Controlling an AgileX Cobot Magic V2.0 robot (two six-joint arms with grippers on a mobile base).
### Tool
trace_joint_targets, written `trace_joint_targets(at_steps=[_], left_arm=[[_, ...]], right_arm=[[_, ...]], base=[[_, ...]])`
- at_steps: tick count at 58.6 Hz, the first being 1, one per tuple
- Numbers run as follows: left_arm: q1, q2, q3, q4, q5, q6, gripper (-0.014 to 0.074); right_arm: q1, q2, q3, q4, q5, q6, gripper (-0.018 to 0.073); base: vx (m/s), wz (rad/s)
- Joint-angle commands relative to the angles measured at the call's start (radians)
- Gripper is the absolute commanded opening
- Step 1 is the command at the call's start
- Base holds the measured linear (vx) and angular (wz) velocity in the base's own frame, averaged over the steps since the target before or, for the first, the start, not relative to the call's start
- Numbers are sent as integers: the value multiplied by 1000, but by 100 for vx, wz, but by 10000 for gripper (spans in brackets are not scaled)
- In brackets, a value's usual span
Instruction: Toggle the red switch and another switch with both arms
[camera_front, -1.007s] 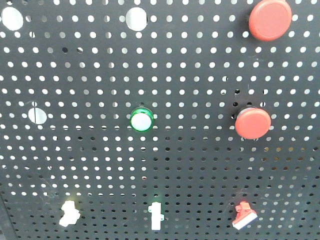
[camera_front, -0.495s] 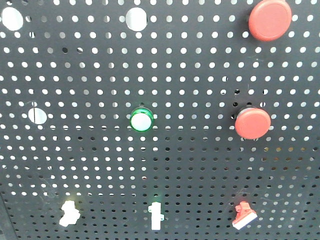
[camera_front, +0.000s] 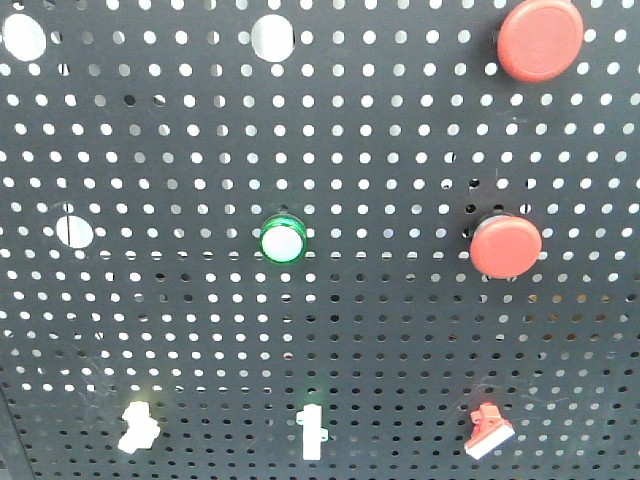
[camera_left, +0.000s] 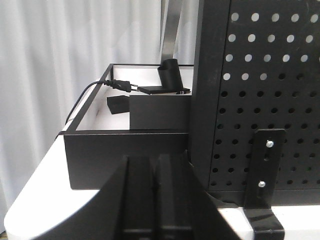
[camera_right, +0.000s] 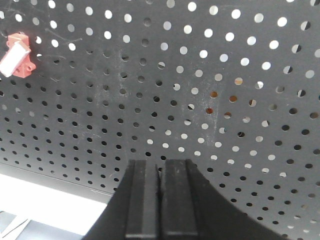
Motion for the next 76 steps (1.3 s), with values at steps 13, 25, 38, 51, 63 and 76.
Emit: trace_joint_targets(at_steps=[13,25,38,51,63,76], left_arm=[[1,-18,20,-3,-75,-8,3],[1,-18,20,-3,-75,-8,3],[1,-18,20,-3,-75,-8,3],[1,-18,20,-3,-75,-8,3],[1,-18,20,-3,-75,-8,3],[1,-19,20,-3,-75,-8,3]], right_arm=[[-4,11,-29,-42,-65,3,-6],[-4,11,-20,5,-66,0,-6],[-19,11,208,411,-357,-181,-6],[-257,11,375,696,-616,-390,-6],[-486,-18,375,594,-611,-402,-6],[-552,-111,375,585,-590,-401,-6]], base=[[0,0],[0,0],[0,0],[0,0],[0,0],[0,0]])
